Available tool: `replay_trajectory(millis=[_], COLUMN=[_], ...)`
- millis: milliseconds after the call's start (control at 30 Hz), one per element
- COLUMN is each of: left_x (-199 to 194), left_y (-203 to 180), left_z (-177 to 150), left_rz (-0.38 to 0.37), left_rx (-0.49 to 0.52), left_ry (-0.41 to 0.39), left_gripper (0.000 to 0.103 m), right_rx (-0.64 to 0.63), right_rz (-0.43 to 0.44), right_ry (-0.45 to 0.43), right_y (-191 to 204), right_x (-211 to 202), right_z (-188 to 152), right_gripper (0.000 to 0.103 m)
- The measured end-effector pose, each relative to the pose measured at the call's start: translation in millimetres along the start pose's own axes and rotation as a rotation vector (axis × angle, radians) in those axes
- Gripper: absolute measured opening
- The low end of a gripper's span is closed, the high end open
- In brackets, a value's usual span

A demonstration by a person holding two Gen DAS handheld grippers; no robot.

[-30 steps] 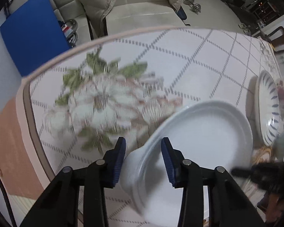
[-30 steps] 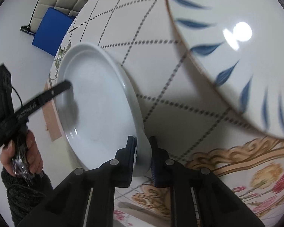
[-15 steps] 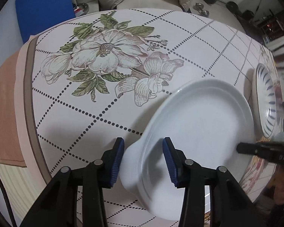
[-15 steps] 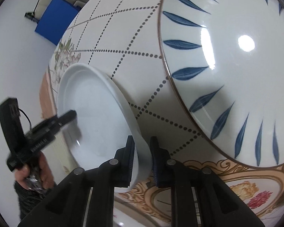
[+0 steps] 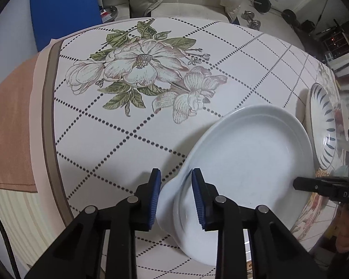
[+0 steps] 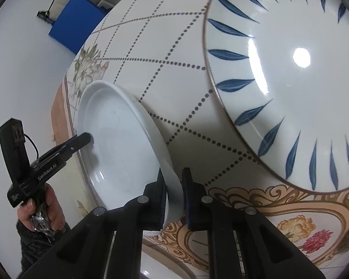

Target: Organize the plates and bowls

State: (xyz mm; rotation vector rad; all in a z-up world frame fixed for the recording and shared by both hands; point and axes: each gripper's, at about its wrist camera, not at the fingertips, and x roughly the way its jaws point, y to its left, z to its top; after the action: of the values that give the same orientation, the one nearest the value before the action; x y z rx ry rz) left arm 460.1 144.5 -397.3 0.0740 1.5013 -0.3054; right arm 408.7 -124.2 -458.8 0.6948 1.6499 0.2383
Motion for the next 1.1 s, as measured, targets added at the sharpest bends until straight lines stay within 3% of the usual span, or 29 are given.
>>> replay_trajectory(millis=[167,267,467,600,700,800,833,1100], left_x=[3,1,20,16,12,15,15,7], left_y=[1,9,31,38,27,18,18,21], left_z=[-10,-12,-15,-19,-18,-15,-14,-34], left_rz=[-0.028,-0.084,-0.176,-0.214,-0.163,-0.090,-0.089,-0.085], left_rx=[0.007,-0.024,-0.107,-0.146,-0.106,-0.063,-0.064,-0.062], left_ry=[0.001,-0.008,0.089,0.073,0.070,0.061,0.063,0.065], left_gripper=[0.024,0.024,0.028,0.031,0.029,0.030,0.030,0.025], right_rx=[0.015,0.043,0.128,0.138,0.171,0.168,0.144,0.124], right_rz=[0.014,0.050,0.177,0.205,0.243,0.211,0.171,0.139], right_ry=[0.019,0.030,0.047,0.054,0.062,0.044,0.039,0.050], right_y=[-8,-16,-36,-38,-42,-37,-34,-34], right_x=[4,10,19,22,25,24,23,16], right_z=[-1,-2,-9,-11,-12,-15,-16,-22], right_gripper=[0.015,0.015,0.017,0.017,0.021,0.021,0.013,0.014])
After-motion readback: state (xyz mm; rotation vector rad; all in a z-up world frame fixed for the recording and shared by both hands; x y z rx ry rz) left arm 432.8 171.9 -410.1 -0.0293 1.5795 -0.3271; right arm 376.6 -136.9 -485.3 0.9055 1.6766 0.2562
